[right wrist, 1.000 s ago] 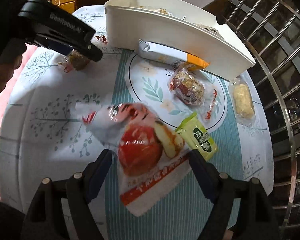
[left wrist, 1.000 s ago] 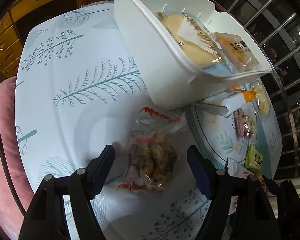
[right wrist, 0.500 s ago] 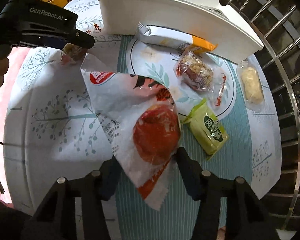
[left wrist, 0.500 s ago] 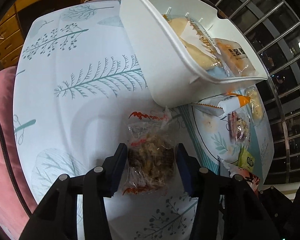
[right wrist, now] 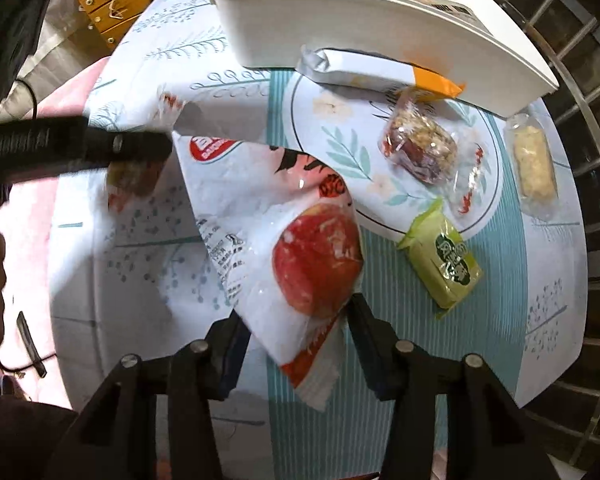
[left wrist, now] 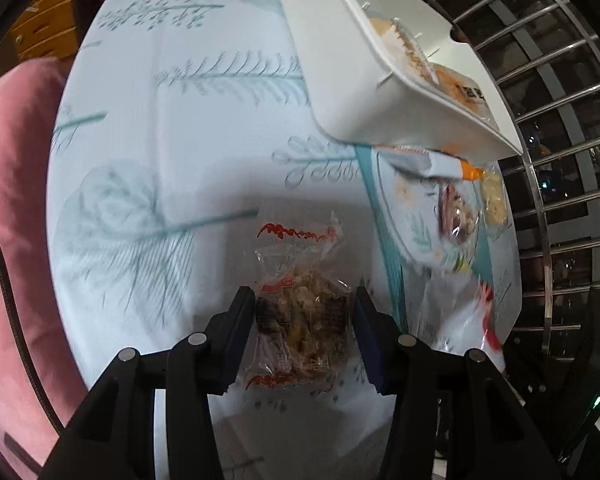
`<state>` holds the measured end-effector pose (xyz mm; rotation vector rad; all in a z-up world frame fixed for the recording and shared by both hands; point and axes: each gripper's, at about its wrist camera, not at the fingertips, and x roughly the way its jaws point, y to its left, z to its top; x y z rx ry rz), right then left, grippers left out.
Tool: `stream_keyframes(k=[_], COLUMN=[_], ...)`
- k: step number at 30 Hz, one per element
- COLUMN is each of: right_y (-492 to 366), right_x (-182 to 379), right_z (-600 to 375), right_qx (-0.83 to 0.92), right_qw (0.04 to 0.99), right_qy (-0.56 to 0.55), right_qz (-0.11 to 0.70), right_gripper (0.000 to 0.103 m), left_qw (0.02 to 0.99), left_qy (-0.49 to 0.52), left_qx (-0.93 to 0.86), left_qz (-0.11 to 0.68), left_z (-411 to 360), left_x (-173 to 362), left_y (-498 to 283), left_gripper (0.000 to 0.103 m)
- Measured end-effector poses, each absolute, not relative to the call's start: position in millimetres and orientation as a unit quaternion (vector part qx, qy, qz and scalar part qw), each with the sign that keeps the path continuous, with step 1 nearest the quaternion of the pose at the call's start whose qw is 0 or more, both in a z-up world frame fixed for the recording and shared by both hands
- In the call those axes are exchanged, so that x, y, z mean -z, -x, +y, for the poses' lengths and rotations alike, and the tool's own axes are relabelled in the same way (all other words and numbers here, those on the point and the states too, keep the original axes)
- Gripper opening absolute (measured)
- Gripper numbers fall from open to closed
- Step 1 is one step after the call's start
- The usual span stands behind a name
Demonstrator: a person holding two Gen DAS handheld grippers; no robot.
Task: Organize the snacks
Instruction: 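Grasp the nut-cluster bag with left gripper while right grasps the red-and-white bread bag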
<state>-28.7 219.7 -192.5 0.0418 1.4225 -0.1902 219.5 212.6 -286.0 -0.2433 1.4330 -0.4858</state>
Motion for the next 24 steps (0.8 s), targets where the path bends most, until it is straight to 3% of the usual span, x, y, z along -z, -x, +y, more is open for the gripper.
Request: stream_keyframes(k=[3, 4, 5, 6, 24], right_y=[27, 26, 25, 22, 16], right_x=[187, 186, 185, 184, 120], right_z=[217, 216, 215, 211, 166], right_qx=[0.053, 0.042, 0.028, 0.016, -0.111], right_qw=[0.76, 0.76, 0.759, 0.758, 0.803], right_qy=[-0.038, -0.038, -0.04, -0.045, -0.028], right_qz=[0.647, 0.648, 0.649, 0.651, 0.585], right_gripper=[0.047, 0.033, 0.001, 0.004, 0.001], left_qw=[0.718, 0.72, 0.724, 0.73, 0.787], left_qy=[0.129, 0.133, 0.134, 0.135, 0.175], left_qx=[0.208, 0.201, 0.195, 0.188, 0.095], left_qz=[0.652, 0.65, 0.648, 0.643, 0.584], left_z=[219, 220, 221, 222, 193], left_x=[282, 279, 275, 269, 187], left_y=[-212, -211, -209, -208, -218], left_gripper=[0.048, 0.048, 0.048, 0.048, 0.048])
